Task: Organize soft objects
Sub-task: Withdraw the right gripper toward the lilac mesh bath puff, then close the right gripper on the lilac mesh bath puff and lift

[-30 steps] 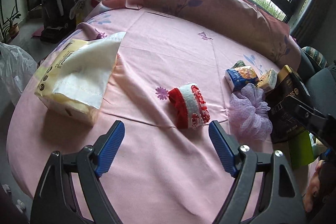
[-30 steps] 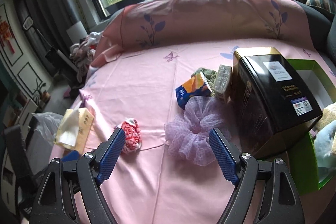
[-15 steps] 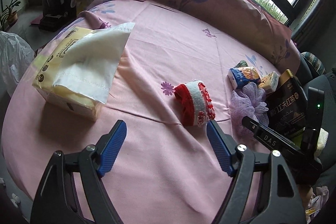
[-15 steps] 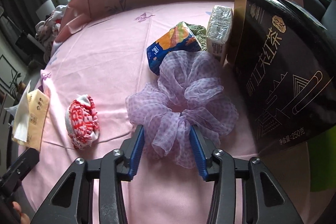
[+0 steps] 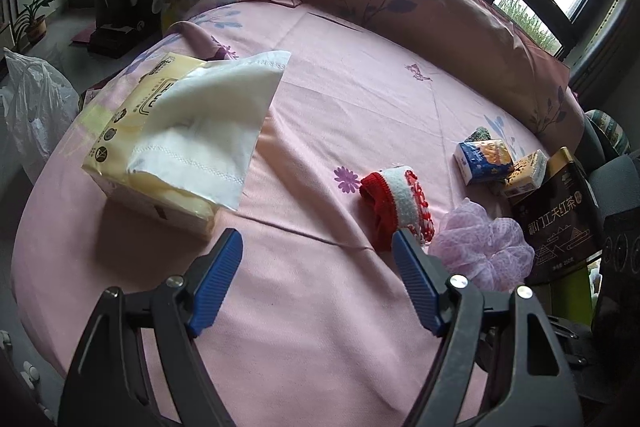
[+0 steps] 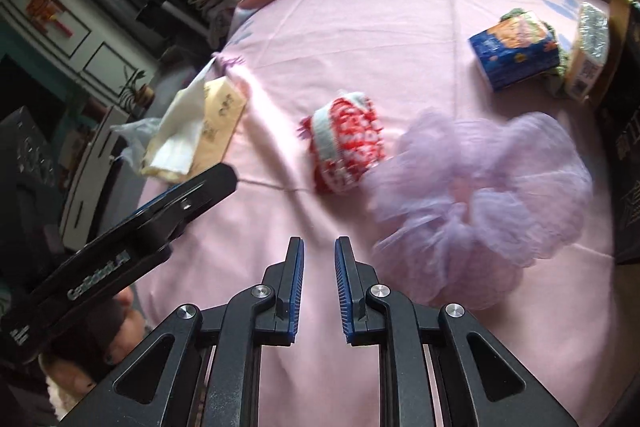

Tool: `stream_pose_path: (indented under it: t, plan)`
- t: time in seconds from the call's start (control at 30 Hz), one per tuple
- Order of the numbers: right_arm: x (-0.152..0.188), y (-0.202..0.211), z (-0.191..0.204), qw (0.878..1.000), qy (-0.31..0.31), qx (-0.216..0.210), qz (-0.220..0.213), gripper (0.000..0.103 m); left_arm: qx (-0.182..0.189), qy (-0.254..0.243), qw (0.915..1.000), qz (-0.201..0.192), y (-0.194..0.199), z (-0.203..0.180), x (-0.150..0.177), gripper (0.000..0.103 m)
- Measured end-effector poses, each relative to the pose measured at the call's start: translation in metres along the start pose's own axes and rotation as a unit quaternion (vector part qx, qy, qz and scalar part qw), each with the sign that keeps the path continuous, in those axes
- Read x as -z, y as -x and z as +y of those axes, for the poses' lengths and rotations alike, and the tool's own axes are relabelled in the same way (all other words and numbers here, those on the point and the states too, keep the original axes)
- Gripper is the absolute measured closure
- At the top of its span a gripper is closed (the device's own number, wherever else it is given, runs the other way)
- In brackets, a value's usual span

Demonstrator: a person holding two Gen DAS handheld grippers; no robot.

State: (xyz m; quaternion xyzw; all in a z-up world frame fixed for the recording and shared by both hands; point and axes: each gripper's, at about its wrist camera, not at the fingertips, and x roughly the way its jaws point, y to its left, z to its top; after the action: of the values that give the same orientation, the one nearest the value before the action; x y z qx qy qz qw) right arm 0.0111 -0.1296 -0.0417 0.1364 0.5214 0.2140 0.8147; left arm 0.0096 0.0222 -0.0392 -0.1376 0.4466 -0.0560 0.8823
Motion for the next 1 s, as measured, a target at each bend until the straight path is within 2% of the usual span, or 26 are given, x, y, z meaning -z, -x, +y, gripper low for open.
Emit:
stream_pose_path:
  t: [0.07,0.13,0.23,0.37,0.4,0.5,0.67,0.77,0.83,0.93,1.0]
  plan:
    - [0.002,0.003,0.008,1.000,0.013,-0.013,0.002,0.085,-0.008,-0.003,1.0000,-0.002,0.000,0.001,0.000,0.029]
    - [0.001,0.012,0.008,1.000,0.013,0.003,-0.004,0.084,-0.006,-0.003,1.0000,-0.001,0.000,0.001,0.000,0.032]
    - [-0.001,0.030,-0.002,0.999,-0.003,0.018,-0.029,0.074,0.004,-0.001,1.0000,0.005,-0.002,0.000,0.001,0.033]
    - [-0.007,0.054,-0.026,0.994,-0.043,0.058,-0.079,0.036,0.027,-0.005,0.9994,0.019,-0.007,-0.008,0.004,0.037]
    - [-0.007,0.057,-0.033,0.992,-0.055,0.067,-0.088,0.031,0.037,-0.008,0.9989,0.026,-0.010,-0.012,0.006,0.037]
    - [-0.012,0.055,-0.052,0.988,-0.088,0.085,-0.090,0.030,0.068,-0.026,0.9962,0.049,-0.018,-0.031,0.013,0.037]
    - [-0.015,0.036,-0.074,0.987,-0.113,0.093,-0.062,0.030,0.110,-0.042,0.9893,0.085,-0.034,-0.060,0.026,0.039]
    - [-0.016,0.027,-0.082,0.985,-0.117,0.114,-0.055,0.030,0.118,-0.045,0.9868,0.102,-0.045,-0.072,0.030,0.042]
    - [-0.018,0.021,-0.087,0.986,-0.116,0.112,-0.051,0.030,0.114,-0.049,0.9864,0.108,-0.053,-0.076,0.032,0.044]
    - [-0.019,0.014,-0.093,0.987,-0.122,0.096,-0.048,0.030,0.105,-0.055,0.9880,0.099,-0.057,-0.081,0.031,0.057]
    - [-0.018,0.012,-0.093,0.988,-0.114,0.093,-0.052,0.030,0.117,-0.048,0.9862,0.106,-0.061,-0.080,0.031,0.067]
